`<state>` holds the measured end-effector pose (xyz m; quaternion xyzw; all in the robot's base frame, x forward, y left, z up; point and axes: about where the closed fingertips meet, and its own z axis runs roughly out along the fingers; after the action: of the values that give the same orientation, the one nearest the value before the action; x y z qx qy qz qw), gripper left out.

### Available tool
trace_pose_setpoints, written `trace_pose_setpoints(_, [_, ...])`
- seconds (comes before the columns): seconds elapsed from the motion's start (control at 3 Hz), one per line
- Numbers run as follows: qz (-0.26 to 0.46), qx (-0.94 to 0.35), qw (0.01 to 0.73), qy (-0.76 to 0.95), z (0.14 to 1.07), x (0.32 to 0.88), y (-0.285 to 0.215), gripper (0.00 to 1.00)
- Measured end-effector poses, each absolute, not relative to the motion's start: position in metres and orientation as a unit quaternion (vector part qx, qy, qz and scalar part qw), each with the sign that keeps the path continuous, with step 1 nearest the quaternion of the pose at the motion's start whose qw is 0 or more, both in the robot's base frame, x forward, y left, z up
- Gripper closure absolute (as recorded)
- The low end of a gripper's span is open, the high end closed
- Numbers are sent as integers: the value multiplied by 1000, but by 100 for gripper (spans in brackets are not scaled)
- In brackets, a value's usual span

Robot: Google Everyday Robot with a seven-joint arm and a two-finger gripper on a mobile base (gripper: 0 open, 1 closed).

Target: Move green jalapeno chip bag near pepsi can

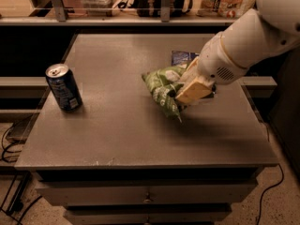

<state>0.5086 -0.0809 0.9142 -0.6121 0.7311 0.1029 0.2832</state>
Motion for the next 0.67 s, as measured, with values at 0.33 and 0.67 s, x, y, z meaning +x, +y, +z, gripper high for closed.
trace_pose_setpoints(0.33, [143,-647,300,686,932,514,-33,100])
trace_pose_setpoints(0.67, [144,-648,300,685,932,513,-32,100])
